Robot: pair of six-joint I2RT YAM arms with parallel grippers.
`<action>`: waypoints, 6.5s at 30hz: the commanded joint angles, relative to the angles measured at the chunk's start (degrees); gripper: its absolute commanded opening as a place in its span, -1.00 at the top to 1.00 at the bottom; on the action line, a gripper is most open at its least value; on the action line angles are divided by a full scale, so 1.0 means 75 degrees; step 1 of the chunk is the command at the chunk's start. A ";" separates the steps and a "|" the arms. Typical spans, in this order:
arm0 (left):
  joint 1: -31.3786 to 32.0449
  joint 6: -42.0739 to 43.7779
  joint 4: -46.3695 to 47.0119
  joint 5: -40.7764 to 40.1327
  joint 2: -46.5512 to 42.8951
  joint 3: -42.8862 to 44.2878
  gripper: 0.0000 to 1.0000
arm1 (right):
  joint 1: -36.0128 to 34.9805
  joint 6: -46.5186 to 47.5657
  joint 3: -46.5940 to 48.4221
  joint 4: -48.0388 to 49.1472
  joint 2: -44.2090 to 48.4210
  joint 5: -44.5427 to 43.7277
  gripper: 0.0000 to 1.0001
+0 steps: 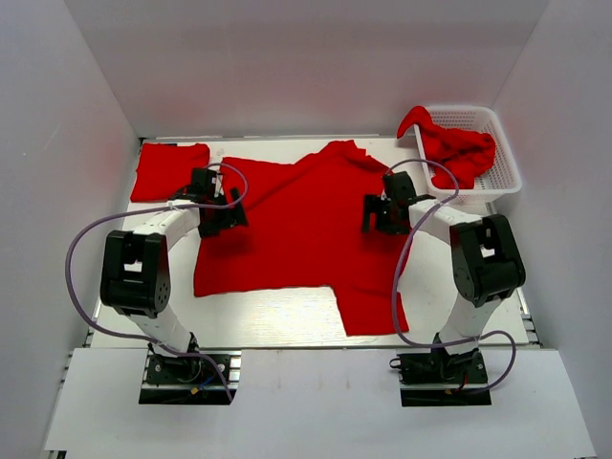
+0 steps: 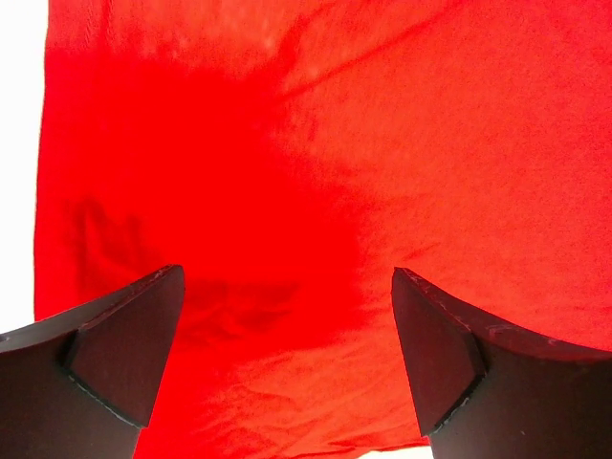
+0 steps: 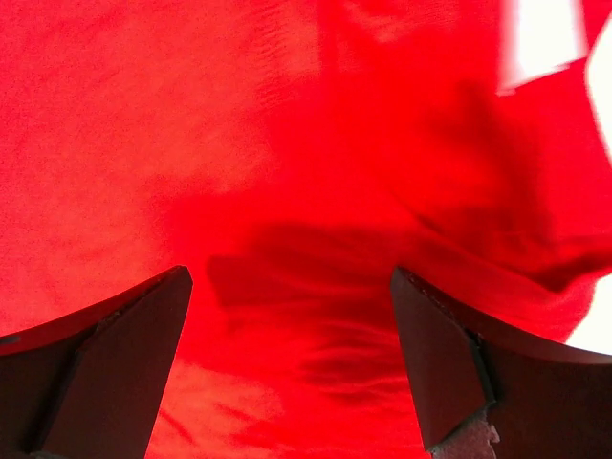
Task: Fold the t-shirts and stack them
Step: Flatten out the tshirt, then grap the side of the flattened tshirt closest away from the robot with both arms, then fold the flattened tshirt in 1/3 of the way
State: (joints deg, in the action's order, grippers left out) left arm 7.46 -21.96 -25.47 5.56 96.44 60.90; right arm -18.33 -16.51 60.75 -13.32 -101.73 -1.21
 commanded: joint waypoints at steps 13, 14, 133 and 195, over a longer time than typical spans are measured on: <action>-0.0046 -0.0096 -0.0107 0.0090 0.0336 0.0985 -0.98 | 0.0885 0.0312 0.0395 -0.0684 -0.0065 -0.0344 -0.81; -0.0046 -0.0096 -0.0212 0.0090 0.0336 0.0985 -0.98 | 0.0850 0.0443 0.0419 -0.0650 0.0028 -0.0006 -0.81; -0.0058 -0.2323 -0.0998 -0.0821 -0.2629 -0.1336 1.00 | -0.2362 -0.2709 -0.1386 -0.1063 0.4788 -0.3834 1.00; 0.0188 -0.2065 0.0442 -0.0087 0.0031 0.1117 -1.00 | 0.0135 -0.0025 0.0888 0.1131 0.0348 0.0653 -0.81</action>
State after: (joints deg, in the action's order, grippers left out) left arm 7.99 -38.98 -26.57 -2.74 97.62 72.93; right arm -16.99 -18.46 67.61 -7.49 -97.62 -3.05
